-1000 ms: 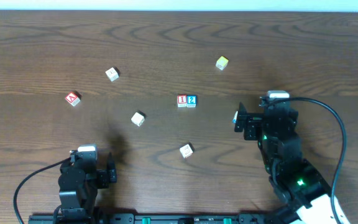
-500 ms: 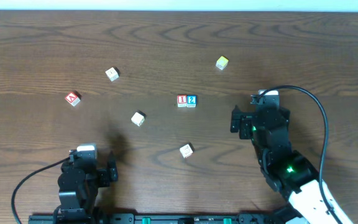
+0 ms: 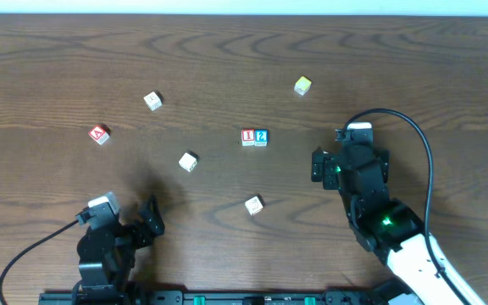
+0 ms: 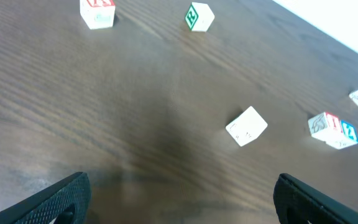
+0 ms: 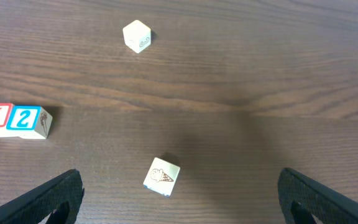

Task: Spell out Ai2
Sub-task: 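Reach the left gripper forward to the red 'A' block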

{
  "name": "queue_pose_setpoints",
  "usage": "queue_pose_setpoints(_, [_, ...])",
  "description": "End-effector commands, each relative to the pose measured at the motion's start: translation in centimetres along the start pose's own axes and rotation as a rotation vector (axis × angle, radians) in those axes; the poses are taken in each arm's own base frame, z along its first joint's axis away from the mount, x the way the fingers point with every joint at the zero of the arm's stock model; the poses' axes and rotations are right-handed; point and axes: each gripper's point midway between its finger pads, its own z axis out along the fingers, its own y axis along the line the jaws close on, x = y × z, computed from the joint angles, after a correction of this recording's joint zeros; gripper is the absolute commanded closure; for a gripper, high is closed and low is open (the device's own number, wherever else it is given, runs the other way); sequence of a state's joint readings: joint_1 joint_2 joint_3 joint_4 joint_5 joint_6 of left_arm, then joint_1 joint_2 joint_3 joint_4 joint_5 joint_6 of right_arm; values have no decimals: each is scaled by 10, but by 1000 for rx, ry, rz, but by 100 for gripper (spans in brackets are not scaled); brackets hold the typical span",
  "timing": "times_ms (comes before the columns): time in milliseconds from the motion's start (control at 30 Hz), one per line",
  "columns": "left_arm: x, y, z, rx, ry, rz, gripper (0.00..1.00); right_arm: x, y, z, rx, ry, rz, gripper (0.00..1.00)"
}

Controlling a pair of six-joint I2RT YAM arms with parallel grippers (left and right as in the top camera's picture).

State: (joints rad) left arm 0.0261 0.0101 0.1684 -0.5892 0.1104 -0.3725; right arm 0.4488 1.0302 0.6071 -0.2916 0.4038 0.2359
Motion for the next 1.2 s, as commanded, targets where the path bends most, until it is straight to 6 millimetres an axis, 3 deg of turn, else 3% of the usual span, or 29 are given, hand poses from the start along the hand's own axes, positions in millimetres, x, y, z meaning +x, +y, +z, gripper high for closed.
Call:
queue_pose_setpoints(0, [-12, 10, 1, -58, -66, -53, 5, -1, -4, 1, 18, -1, -1, 1])
queue_pose_setpoints(67, [-29, 21, -2, -121, -154, -146, 4, -1, -4, 1, 17, -1, -1, 1])
queue_pose_setpoints(233, [-55, 33, -12, -232, -220, -169, 4, -1, -4, 1, 17, -1, -1, 1])
queue_pose_setpoints(400, [-85, 40, -20, -402, -172, -136, 4, -1, -4, 1, 17, -1, -1, 1])
queue_pose_setpoints(533, [-111, 45, -12, -547, -93, -90, 4, -1, -4, 1, 17, -1, -1, 1])
queue_pose_setpoints(700, [-143, 45, 14, -664, -47, -100, 4, -1, -4, 1, 17, -1, -1, 1])
queue_pose_setpoints(867, [-162, 51, 54, -737, 24, -136, 4, -1, -4, 1, 18, -1, -1, 1])
queue_pose_setpoints(1167, [-164, 70, 126, -816, 173, -360, 0, -1, -4, 1, 18, -1, -1, 1])
